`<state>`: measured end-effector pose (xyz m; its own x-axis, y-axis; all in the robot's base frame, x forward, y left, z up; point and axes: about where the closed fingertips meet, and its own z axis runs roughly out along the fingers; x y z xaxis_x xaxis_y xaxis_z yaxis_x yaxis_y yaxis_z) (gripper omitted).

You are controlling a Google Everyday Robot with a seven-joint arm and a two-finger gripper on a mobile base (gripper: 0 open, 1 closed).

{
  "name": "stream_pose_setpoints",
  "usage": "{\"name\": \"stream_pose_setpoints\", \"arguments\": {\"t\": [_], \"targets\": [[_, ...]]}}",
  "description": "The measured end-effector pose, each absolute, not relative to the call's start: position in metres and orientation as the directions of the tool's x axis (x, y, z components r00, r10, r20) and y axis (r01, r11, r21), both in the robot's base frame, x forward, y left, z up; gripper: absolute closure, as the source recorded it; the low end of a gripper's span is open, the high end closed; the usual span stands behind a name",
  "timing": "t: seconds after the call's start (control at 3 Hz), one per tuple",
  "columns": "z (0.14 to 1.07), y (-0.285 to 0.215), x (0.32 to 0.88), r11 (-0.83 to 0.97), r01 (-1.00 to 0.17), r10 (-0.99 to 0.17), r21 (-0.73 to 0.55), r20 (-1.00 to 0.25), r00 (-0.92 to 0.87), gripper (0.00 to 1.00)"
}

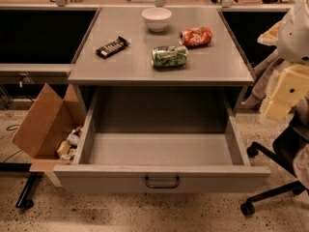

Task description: Place green can into top drawer

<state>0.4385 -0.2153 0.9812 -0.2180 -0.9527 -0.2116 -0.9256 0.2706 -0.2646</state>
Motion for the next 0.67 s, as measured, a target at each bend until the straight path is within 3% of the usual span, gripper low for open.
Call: {"name": "stream_pose_setpoints", "arguments": {"t": [0.67], "targets": [[0.977,-0.209,0.466,0.239,-0.931,-0.951,-0.275,-0.258,-0.168,0.00]]}}
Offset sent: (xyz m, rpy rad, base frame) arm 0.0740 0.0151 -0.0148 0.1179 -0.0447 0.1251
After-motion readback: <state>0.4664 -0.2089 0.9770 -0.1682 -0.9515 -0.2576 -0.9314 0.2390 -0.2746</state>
